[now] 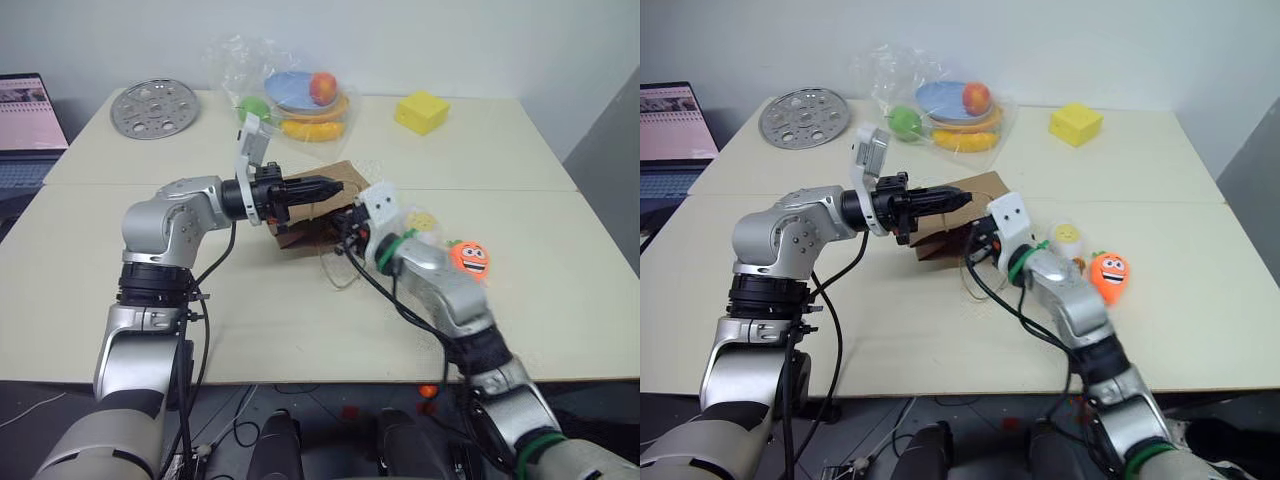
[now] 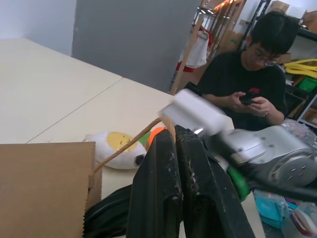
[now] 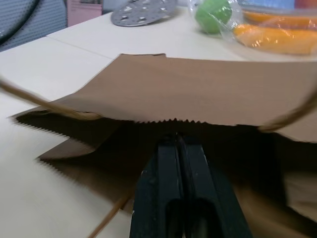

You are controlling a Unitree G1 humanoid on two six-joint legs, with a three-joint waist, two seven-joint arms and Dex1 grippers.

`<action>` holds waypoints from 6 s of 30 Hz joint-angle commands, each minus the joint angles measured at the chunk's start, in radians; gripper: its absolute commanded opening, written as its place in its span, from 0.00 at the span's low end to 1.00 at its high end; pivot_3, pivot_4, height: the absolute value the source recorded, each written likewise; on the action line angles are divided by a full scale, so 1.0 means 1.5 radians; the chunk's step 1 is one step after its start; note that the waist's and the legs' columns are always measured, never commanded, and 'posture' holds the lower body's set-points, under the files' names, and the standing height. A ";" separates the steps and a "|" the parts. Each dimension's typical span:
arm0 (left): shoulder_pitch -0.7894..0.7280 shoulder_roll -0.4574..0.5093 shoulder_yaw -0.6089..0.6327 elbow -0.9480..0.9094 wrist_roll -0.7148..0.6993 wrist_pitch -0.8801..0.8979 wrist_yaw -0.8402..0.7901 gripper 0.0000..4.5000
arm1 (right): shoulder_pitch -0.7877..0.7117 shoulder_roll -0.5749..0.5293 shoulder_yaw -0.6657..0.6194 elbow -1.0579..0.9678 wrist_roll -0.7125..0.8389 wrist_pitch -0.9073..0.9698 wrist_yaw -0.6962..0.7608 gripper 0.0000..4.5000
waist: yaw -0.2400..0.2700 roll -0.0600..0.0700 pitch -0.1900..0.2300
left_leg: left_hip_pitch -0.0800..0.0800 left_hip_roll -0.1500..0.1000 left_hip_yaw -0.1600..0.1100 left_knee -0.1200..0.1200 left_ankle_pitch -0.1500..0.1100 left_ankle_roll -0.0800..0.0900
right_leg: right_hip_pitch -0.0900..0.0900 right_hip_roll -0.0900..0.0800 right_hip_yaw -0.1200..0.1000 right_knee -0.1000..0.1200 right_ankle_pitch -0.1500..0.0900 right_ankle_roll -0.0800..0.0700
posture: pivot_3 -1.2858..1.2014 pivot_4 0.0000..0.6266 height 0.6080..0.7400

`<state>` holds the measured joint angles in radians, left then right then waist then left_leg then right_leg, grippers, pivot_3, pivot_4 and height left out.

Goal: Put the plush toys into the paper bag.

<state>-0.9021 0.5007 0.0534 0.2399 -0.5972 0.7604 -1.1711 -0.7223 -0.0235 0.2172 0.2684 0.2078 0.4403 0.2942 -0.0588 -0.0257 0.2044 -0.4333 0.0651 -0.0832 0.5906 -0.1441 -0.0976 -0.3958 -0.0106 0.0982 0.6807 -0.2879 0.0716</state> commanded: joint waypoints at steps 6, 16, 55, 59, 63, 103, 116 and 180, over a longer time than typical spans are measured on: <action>-0.057 0.031 0.074 -0.001 -0.035 -0.011 0.037 0.00 | -0.017 0.050 -0.006 0.176 -0.062 -0.078 -0.026 0.01 | 0.000 0.000 0.000 | 0.000 0.000 0.000 -0.001 0.000 0.000 | 0.000 0.000 0.000 0.000 0.000 0.000 | 0.52 0.24 1.00; -0.211 0.001 0.166 0.159 0.004 -0.208 0.184 0.00 | 0.020 0.064 -0.011 0.164 -0.079 -0.054 -0.021 0.01 | -0.001 0.000 0.000 | 0.000 0.000 0.000 -0.001 0.000 0.000 | 0.000 0.000 0.000 0.000 0.000 0.001 | 0.52 0.24 1.00; -0.058 -0.041 0.070 0.035 -0.006 -0.165 0.105 0.00 | 0.328 -0.239 -0.260 -0.626 0.037 0.268 0.020 0.99 | 0.005 0.000 0.000 | -0.001 0.000 0.000 -0.001 0.000 0.000 | 0.000 0.000 0.000 -0.001 -0.001 0.003 | 0.52 0.24 1.00; -0.058 -0.040 0.068 0.037 -0.004 -0.162 0.096 0.00 | 0.380 -0.231 -0.284 -0.605 0.017 0.311 -0.038 0.99 | 0.001 0.000 0.000 | 0.000 0.000 0.001 0.000 0.000 0.000 | 0.000 0.000 0.001 -0.001 -0.001 0.003 | 0.52 0.24 1.00; -0.055 -0.040 0.064 0.036 0.000 -0.165 0.092 0.00 | 0.401 -0.213 -0.274 -0.586 0.015 0.307 -0.058 0.99 | 0.000 0.000 0.000 | 0.000 0.000 0.001 0.000 0.000 0.000 | -0.001 0.000 0.001 -0.001 -0.001 0.003 | 0.52 0.24 1.00; -0.064 -0.032 0.061 0.027 -0.002 -0.152 0.087 0.00 | 0.137 -0.221 -0.062 -0.484 0.173 0.324 0.065 0.00 | 0.001 0.000 0.000 | 0.000 0.000 0.000 0.000 0.000 0.000 | 0.000 0.000 0.001 -0.001 -0.001 0.004 | 0.52 0.24 1.00; -0.054 -0.048 0.059 -0.016 -0.020 -0.118 0.096 0.00 | -0.079 -0.002 -0.015 -0.040 0.012 0.117 -0.027 0.00 | 0.000 0.000 0.000 | -0.001 0.000 0.000 -0.001 0.000 0.000 | -0.001 0.000 0.000 0.000 0.000 0.001 | 0.52 0.24 1.00; -0.029 -0.008 0.063 -0.046 -0.044 -0.089 0.100 0.00 | 0.224 -0.126 -0.168 -0.273 -0.068 0.108 -0.109 0.47 | 0.000 0.000 0.000 | -0.004 0.000 0.001 -0.001 0.000 0.000 | -0.006 0.000 0.001 0.000 0.001 0.001 | 0.52 0.24 1.00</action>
<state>-0.9278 0.4847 0.1405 0.2052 -0.6580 0.6441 -1.0159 -0.3906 -0.2031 -0.0124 -0.0971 0.1016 0.6251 0.1302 -0.0594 -0.0257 0.2047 -0.4393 0.0650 -0.0812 0.5886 -0.1439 -0.0977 -0.4043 -0.0105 0.1004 0.6814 -0.2870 0.0728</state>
